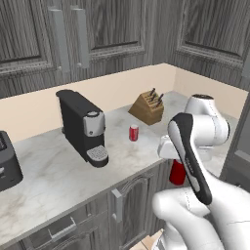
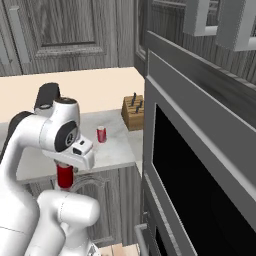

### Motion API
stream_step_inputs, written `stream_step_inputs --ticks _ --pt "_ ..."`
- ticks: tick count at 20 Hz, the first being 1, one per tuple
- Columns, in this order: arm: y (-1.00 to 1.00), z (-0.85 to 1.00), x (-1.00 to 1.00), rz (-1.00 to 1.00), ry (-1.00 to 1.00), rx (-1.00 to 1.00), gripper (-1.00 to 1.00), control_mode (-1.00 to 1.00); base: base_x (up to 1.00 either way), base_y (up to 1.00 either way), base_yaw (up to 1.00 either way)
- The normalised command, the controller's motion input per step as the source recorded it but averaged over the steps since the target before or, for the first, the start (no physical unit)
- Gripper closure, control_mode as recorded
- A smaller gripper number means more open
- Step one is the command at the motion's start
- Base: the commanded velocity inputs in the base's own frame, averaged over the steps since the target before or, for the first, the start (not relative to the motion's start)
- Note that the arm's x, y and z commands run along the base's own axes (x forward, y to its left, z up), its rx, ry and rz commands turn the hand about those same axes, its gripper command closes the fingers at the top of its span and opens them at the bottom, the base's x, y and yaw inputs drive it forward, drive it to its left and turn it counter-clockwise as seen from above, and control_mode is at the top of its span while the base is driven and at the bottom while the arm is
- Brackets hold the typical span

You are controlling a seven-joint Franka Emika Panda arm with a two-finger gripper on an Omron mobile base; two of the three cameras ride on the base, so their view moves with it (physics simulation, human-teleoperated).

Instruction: Four empty soda cans are scattered around the kitchen. Gather all the cans and cluster them next to the stove for recycling.

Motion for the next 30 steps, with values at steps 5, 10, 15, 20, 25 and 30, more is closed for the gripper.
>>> stream_step_inputs --ticks 5,10,15,20,25,30 --pt "0.02 0.01 -0.34 0.0 0.0 0.0 1.0 1.0 -0.44 0.07 0.01" --pt "0.0 0.0 0.0 0.0 0.0 0.0 1.0 1.0 -0.5 0.3 0.12" --pt "0.0 0.0 0.0 0.0 0.0 0.0 1.0 1.0 -0.06 0.64 0.19" --pt "0.0 0.0 0.0 0.0 0.0 0.0 1.0 1.0 -0.05 0.75 0.2" --pt "0.0 0.0 0.0 0.0 0.0 0.0 1.0 1.0 -0.05 0.87 0.19" --pt "0.0 0.0 0.0 0.0 0.0 0.0 1.0 1.0 -0.03 0.96 0.18"
